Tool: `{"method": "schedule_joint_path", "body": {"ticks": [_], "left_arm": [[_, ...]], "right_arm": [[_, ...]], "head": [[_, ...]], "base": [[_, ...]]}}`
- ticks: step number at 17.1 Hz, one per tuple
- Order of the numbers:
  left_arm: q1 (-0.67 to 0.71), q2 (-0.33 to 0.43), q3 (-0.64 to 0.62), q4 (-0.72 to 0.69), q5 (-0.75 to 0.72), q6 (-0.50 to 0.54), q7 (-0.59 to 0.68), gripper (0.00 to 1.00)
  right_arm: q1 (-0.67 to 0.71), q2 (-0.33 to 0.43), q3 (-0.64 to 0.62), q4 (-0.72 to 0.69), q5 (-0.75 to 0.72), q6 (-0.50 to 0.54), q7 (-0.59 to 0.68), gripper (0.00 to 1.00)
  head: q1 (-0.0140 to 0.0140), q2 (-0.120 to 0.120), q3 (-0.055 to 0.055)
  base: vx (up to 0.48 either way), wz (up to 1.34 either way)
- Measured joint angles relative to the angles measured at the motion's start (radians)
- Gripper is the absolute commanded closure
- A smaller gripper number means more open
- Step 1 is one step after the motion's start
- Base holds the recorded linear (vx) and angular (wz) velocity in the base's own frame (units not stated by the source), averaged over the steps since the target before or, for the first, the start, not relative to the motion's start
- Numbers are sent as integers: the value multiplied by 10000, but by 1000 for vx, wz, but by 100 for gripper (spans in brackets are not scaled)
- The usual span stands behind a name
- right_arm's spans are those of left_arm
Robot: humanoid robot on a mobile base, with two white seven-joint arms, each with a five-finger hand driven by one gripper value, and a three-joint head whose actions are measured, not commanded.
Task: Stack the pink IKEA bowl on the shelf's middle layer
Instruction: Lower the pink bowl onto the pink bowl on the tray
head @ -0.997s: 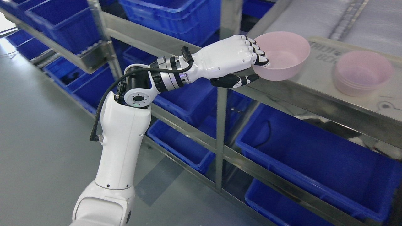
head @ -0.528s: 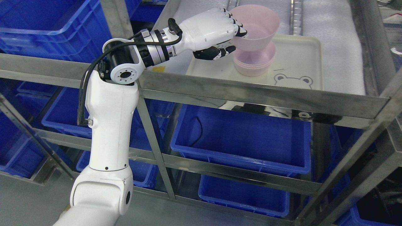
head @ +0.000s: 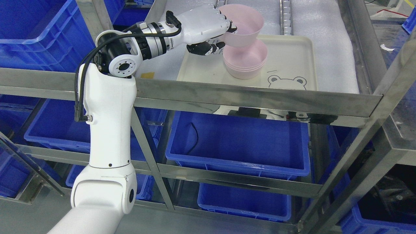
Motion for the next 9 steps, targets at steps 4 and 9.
{"method": "schedule_joint_path", "body": {"ticks": [4, 9], "left_arm": [[-58, 0, -306, 465, 85, 0, 46, 95], [-106, 0, -781, 931, 266, 0, 303, 95]], "right_arm": [[0, 0, 0, 0, 1, 0, 0, 0], [0, 0, 0, 0, 2, 0, 0, 0]], "head": [[0, 0, 0], [0, 0, 0]], "base": [[-4, 47], [0, -4]]}}
